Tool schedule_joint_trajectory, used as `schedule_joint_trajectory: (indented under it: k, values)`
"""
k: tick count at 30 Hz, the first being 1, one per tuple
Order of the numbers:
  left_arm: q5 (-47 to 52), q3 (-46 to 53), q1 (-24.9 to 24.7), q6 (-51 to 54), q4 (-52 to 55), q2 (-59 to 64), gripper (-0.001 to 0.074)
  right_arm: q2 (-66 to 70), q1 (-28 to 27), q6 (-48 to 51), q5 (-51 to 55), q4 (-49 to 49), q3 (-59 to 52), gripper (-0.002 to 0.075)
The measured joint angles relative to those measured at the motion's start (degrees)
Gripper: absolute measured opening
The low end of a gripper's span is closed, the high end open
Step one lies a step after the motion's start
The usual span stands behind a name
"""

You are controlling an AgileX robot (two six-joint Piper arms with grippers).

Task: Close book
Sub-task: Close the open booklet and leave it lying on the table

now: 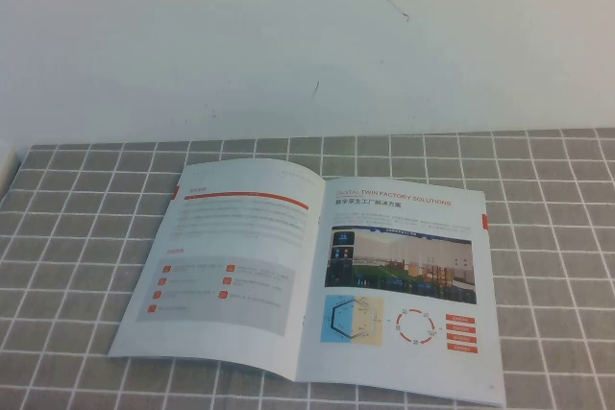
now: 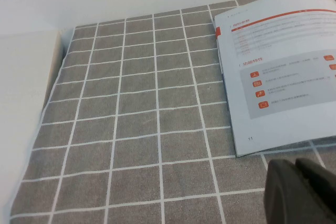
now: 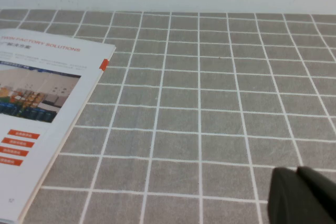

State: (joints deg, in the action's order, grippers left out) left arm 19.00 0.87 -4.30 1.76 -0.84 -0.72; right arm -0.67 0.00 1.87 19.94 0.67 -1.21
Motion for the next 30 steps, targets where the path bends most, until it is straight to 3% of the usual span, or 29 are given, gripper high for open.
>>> schedule_joint_trajectory:
  k: [20, 26, 30]
  values:
    - [-4.8, 0.3, 0.0, 1.3, 2.9, 0.0, -0.0004, 0.0, 0.0, 0.8, 0.0, 0.4, 0.0, -0.0003]
    - [-11.8, 0.3, 0.0, 1.3, 2.5, 0.0, -0.0004, 0.0, 0.0, 0.8, -4.2, 0.4, -0.4, -0.0003]
    - [-21.7, 0.3, 0.0, -0.4, 2.4, 0.0, -0.0004, 0.0, 0.0, 0.8, -14.0, 0.5, -0.4, -0.0003]
